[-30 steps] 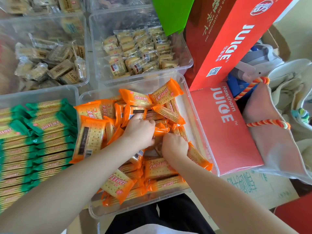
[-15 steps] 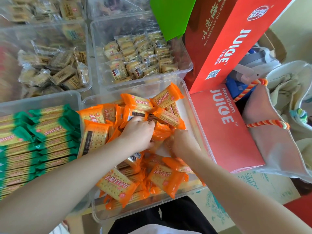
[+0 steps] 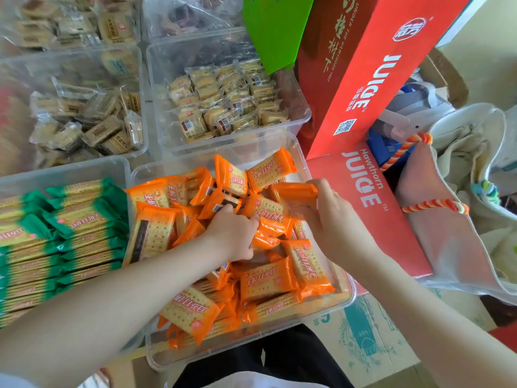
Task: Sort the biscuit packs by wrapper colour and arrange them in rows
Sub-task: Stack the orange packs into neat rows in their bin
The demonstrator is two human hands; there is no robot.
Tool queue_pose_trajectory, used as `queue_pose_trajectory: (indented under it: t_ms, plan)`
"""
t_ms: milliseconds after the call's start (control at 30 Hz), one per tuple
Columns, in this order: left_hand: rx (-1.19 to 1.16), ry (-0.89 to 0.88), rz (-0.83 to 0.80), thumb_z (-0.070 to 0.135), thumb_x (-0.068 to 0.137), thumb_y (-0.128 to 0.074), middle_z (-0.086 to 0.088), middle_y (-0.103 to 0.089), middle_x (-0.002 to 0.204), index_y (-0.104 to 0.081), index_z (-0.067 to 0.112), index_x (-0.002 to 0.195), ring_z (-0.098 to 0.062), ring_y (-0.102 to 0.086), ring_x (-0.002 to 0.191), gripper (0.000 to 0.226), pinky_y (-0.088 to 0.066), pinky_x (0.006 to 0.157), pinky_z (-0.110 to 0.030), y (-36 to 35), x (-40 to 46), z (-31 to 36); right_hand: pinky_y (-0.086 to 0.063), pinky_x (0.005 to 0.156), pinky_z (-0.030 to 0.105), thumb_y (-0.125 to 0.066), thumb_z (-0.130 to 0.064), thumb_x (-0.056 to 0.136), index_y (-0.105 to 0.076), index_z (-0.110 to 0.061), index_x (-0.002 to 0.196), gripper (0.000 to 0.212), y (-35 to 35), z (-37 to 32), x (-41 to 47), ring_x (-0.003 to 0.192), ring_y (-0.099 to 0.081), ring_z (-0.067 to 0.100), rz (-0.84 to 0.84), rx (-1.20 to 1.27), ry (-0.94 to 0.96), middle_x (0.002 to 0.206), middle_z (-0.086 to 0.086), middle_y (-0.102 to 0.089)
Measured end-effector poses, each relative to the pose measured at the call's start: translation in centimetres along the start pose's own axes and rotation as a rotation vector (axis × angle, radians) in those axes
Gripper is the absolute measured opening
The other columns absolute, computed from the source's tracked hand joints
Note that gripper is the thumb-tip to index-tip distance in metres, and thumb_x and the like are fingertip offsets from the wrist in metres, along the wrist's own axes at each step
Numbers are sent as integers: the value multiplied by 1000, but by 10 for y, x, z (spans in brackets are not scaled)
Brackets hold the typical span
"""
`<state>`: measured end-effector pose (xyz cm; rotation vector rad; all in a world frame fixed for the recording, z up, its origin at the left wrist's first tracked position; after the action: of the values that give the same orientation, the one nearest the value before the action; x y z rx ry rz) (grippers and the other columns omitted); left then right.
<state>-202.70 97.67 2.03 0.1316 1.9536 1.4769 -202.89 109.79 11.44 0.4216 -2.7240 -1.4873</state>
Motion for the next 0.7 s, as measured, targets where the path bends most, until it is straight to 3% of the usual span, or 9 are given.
queue_pose_trajectory:
  t_ms: [100,267,367,467,533,633,700]
  plan:
    - [24,-25,-41,39,91,-47,-4,-63,107,-25,11,143,-27,-60,100,63,-30,98,-40,-7,6,10,-47,65,44,-42,-20,98,-39,-9,123,28,-21,2,-1,79,-58,36,-143,-99,80,96,11,-56]
    - [108,-83,-156,45,96,-39,-14,-47,132,-29,7,140,-31,-52,112,59,-35,98,-43,-16,5,13,-53,63,44,-40,-21,98,-39,-16,128,30,-39,6,-3,84,-60,28,-142,-224,222,99,6,-60]
    - [-47,-86,-121,38,93,-49,-10,-53,121,-38,5,128,-30,-57,103,50,-48,81,-41,-11,3,14,-54,59,44,-40,-31,99,-42,-17,128,32,-41,6,-1,89,-57,26,-102,-292,283,98,5,-60]
    - [-90,-46,-106,33,91,-52,-6,-57,110,-44,8,117,-26,-59,95,37,-44,66,-35,-12,3,15,-54,56,44,-44,-29,98,-43,-18,134,38,-40,5,-3,89,-54,26,-66,-315,323,94,6,-61]
    - [-64,6,-131,29,92,-49,-7,-54,115,-42,12,123,-26,-58,98,35,-41,65,-33,-16,3,16,-53,52,44,-51,-25,95,-45,-18,134,40,-41,4,-6,84,-54,27,-79,-323,356,88,7,-61]
    - [90,13,-183,28,99,-40,-7,-36,139,-31,13,141,-25,-47,117,46,-42,74,-32,-19,5,22,-51,46,39,-62,-20,86,-51,-16,131,47,-44,7,-12,73,-56,27,-130,-375,401,77,7,-61]
    - [118,23,-145,27,99,-38,-8,-36,140,-24,11,144,-26,-48,117,50,-40,73,-33,-19,8,21,-48,48,35,-64,-19,84,-52,-17,130,48,-42,6,-15,72,-56,27,-138,-398,430,76,6,-60]
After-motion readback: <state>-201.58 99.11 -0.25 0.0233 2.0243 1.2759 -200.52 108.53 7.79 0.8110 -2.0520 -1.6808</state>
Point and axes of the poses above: each hand's wrist, its own x-axis towards the middle knuckle, its own y-axis out of the back of the hand, z = x × y, the point moved 8 cm from there along x, towards the middle knuckle
